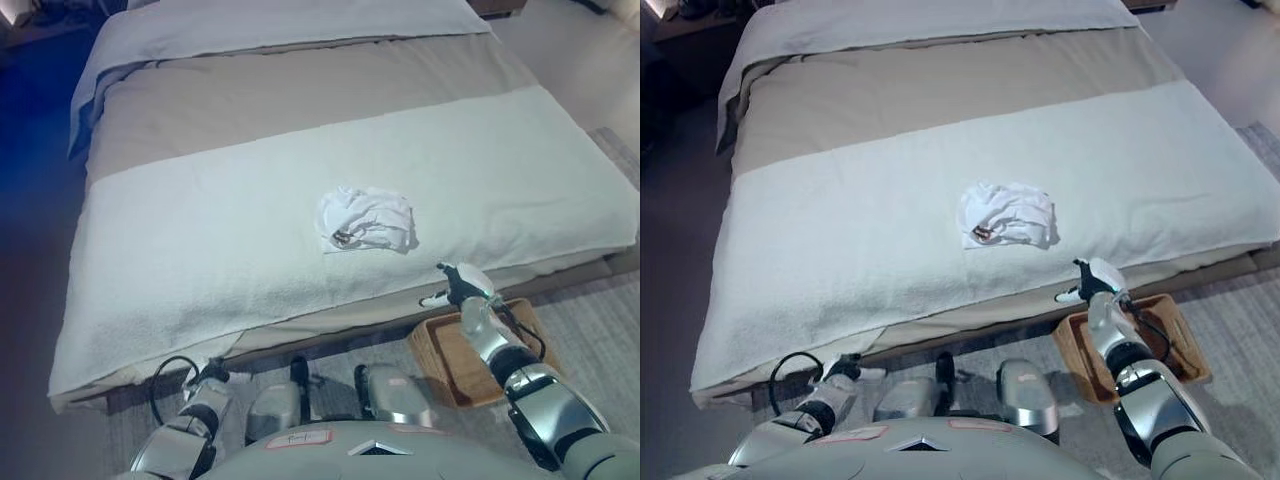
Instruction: Put the clothes on the bed into the basket.
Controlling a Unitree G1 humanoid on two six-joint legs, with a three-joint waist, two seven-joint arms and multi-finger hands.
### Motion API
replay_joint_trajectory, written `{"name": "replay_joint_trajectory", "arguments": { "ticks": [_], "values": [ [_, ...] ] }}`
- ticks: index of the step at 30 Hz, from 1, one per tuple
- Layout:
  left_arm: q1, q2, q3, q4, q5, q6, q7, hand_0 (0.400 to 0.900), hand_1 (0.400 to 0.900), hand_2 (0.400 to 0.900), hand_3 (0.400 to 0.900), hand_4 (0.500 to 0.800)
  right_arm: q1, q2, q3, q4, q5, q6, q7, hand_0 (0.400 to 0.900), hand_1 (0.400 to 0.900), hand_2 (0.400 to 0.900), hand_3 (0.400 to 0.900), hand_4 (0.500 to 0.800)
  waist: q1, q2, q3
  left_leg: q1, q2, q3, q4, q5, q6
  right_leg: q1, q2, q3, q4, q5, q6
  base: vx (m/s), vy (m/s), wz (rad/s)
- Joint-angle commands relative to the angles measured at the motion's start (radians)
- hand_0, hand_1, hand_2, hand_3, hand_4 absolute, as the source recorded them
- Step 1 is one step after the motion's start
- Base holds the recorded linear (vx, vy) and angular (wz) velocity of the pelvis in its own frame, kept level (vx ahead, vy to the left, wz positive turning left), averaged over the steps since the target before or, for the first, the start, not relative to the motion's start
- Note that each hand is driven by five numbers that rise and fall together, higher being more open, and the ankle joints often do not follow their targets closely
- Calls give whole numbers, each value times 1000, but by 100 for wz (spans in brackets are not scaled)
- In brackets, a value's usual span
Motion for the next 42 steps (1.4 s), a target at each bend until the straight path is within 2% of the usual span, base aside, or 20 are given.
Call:
{"name": "replay_joint_trajectory", "arguments": {
  "ticks": [1, 3, 4, 6, 12, 19, 26, 29, 35, 41, 42],
  "values": [
    [-68, 60, -14, 24, -13, 1, 56, 900, 900, 900, 900, 800, -204, -39, 43, -45, -39, -4, -60, 900, 900, 900, 900, 800, -4, -14, -20, 24, -35, -10, -41, 41, -51, 33, -7, -32, -234, 59, -8, 329, -32, 39],
    [-86, 66, -7, 27, -20, 2, 61, 900, 900, 900, 900, 800, -241, -26, 60, -41, -45, 4, -61, 900, 900, 900, 900, 800, -6, -29, -18, 45, -44, -16, -41, 14, -62, 36, 3, -34, -468, 134, 23, 334, -52, 43],
    [-87, 71, -4, 25, -21, -1, 62, 900, 900, 900, 900, 800, -254, -23, 64, -42, -43, 1, -72, 900, 900, 900, 900, 800, -7, -36, -12, 56, -46, -19, -41, 1, -67, 25, 11, -24, -518, 164, 32, 330, -44, 56],
    [-71, 78, 6, 27, -11, 8, 61, 900, 900, 900, 900, 800, -227, -26, 67, -70, -47, 1, -71, 900, 900, 900, 900, 800, -4, -47, -20, 63, -51, -42, -41, -13, -69, 66, 8, 3, -535, 164, 22, 332, -65, 59],
    [-36, 79, 14, 20, -17, 16, 83, 900, 900, 900, 900, 800, -268, -34, 61, -71, -37, 6, -111, 900, 900, 900, 900, 800, 11, -34, -54, 24, -34, -86, -41, -23, -94, 99, 1, -69, -597, 175, 0, 262, -119, 55],
    [-78, 68, -10, 48, -67, 22, 115, 900, 900, 900, 900, 800, -384, 0, 102, 39, -10, 20, -151, 900, 900, 900, 900, 800, 35, -8, -54, -75, -5, -123, -41, -4, -129, 52, 8, -125, -617, 154, -11, 93, -97, 40],
    [-89, 96, -16, 64, -108, 3, 136, 900, 900, 900, 900, 800, -534, -15, 111, 185, 26, 36, -177, 900, 900, 900, 900, 800, 64, 22, -41, -163, 2, -144, -41, 22, -140, -16, 12, -146, -617, 153, -20, 22, -53, 24],
    [-102, 100, -37, 62, -111, -4, 135, 900, 900, 900, 900, 800, -589, -31, 130, 237, 24, 43, -174, 900, 900, 900, 900, 800, 73, 38, -23, -191, 0, -149, -41, 33, -143, -38, 9, -158, -613, 151, -23, -4, -26, 23],
    [-155, 115, -64, 56, -139, -19, 146, 900, 900, 900, 900, 800, -682, -55, 163, 298, 17, 53, -161, 900, 900, 900, 900, 800, 89, 70, 18, -260, -13, -147, -41, 54, -143, -111, 4, -148, -606, 167, -20, -25, 3, -5],
    [-199, 114, -80, 50, -154, -22, 152, 900, 900, 900, 900, 800, -710, -51, 185, 296, 23, 55, -148, 900, 900, 900, 900, 800, 85, 100, 61, -284, -24, -135, -41, 60, -144, -144, 3, -132, -601, 176, -19, -7, 26, -15],
    [-215, 114, -78, 54, -158, -23, 158, 900, 900, 900, 900, 800, -711, -50, 185, 292, 26, 54, -153, 612, 612, 612, 612, 627, 82, 106, 64, -295, -27, -133, -41, 60, -144, -155, 1, -129, -604, 182, -18, -11, 37, -9]
  ]
}}
